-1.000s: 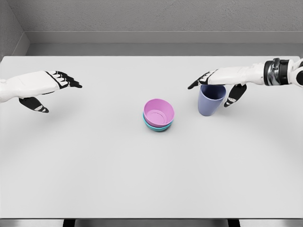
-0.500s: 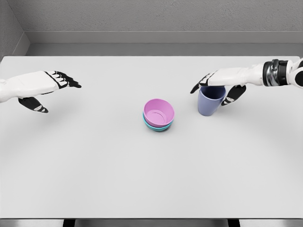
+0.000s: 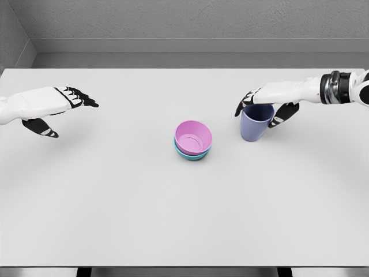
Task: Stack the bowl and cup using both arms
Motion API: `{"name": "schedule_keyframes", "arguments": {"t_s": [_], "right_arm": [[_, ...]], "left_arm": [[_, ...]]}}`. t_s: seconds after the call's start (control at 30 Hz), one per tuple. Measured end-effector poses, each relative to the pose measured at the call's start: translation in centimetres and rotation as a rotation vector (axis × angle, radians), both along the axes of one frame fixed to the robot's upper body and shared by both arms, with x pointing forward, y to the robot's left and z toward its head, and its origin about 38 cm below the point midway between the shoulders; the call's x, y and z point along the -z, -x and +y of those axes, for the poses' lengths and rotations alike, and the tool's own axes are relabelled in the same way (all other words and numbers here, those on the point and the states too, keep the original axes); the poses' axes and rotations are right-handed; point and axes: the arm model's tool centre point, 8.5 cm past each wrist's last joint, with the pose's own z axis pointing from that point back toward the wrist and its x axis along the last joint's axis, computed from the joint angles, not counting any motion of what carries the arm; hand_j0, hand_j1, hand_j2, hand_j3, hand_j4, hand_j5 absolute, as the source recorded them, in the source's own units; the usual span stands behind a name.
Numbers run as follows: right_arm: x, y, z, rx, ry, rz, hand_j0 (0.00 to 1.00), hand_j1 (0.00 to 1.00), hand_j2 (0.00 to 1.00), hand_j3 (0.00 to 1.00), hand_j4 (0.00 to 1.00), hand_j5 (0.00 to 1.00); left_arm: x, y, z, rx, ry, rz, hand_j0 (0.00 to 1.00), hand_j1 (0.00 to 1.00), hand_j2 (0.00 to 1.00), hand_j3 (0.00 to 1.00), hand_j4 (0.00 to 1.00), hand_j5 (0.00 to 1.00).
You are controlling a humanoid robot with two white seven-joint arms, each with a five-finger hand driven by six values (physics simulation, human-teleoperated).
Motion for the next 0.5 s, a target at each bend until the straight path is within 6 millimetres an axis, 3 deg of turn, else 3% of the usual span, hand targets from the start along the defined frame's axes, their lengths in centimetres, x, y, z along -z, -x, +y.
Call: {"name": "schedule_keyframes", "arguments": {"t_s": [0.5], "right_arm": [[-1.9, -0.3, 0.3, -0.017, 0.009, -0.039, 0.69, 0.69, 0.69, 0.69, 0.69, 0.69]], "left_arm": [[0.2, -0.2, -0.3, 0.002, 0.010, 0.001, 1.00, 1.00, 1.00, 1.00, 1.00, 1.00]]}}
